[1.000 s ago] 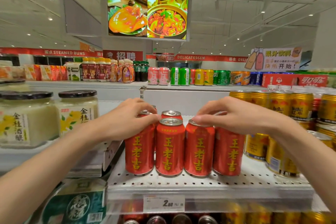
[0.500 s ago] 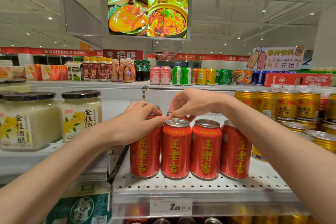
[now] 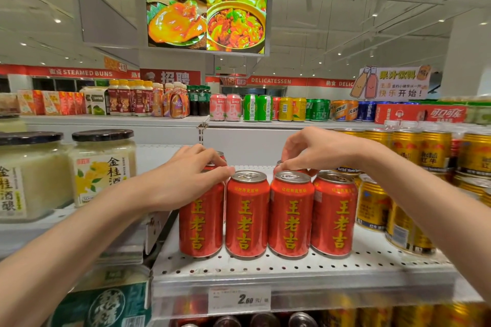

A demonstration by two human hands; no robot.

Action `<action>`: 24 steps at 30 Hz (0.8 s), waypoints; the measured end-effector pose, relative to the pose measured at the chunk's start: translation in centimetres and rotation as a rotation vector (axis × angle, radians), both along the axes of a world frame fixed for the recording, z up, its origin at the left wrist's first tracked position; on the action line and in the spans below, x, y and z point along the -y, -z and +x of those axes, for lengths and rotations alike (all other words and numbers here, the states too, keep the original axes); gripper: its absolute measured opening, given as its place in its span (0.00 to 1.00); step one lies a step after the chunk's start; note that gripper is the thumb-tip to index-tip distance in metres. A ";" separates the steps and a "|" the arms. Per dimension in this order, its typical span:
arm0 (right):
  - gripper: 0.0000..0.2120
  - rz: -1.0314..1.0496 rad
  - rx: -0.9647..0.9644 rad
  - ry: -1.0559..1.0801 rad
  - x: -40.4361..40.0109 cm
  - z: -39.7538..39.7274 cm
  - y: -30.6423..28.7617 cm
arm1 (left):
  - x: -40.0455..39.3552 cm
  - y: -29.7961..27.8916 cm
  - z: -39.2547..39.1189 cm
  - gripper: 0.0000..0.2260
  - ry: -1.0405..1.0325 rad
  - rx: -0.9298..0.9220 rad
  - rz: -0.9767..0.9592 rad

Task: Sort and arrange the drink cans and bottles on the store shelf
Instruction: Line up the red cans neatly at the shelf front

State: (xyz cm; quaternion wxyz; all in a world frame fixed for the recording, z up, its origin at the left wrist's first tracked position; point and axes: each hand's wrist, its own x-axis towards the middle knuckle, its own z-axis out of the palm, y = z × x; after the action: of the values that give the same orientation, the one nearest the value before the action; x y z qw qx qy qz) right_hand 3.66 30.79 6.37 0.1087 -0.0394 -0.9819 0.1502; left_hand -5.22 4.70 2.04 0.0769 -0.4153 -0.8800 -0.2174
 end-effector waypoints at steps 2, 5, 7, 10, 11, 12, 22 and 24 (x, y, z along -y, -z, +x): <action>0.17 0.002 0.014 -0.004 0.0 0.4 0.1 | 0.0 0.0 -0.1 0.20 -0.001 -0.008 0.001; 0.19 -0.013 0.041 0.012 0.2 0.6 0.1 | 0.0 0.0 0.0 0.20 0.001 -0.010 0.004; 0.19 0.009 0.029 0.025 0.3 0.7 0.0 | 0.1 -0.2 0.2 0.20 0.003 0.005 0.008; 0.18 0.005 0.019 0.016 0.0 1.4 0.1 | 0.2 -1.2 0.6 0.18 0.012 0.063 0.042; 0.17 -0.014 0.012 0.012 -0.2 1.5 0.3 | 0.1 -1.8 0.5 0.17 0.012 0.085 0.055; 0.16 -0.033 0.004 0.013 -0.4 1.6 0.5 | -0.2 -2.4 0.1 0.17 0.006 0.100 0.069; 0.15 -0.139 -0.022 0.025 -1.3 1.4 1.2 | -5.3 -4.4 -7.4 0.20 -0.243 0.122 -0.165; 0.15 -0.146 -0.023 0.031 -1.3 1.4 1.2 | -5.8 -4.4 -8.0 0.17 -0.260 0.164 -0.153</action>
State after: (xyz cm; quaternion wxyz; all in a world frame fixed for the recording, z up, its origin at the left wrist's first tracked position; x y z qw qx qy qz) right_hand 5.07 32.11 5.21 0.1190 -0.0604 -0.9663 0.2200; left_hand -13.24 10.45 6.41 0.0007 -0.2834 -0.9436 -0.1712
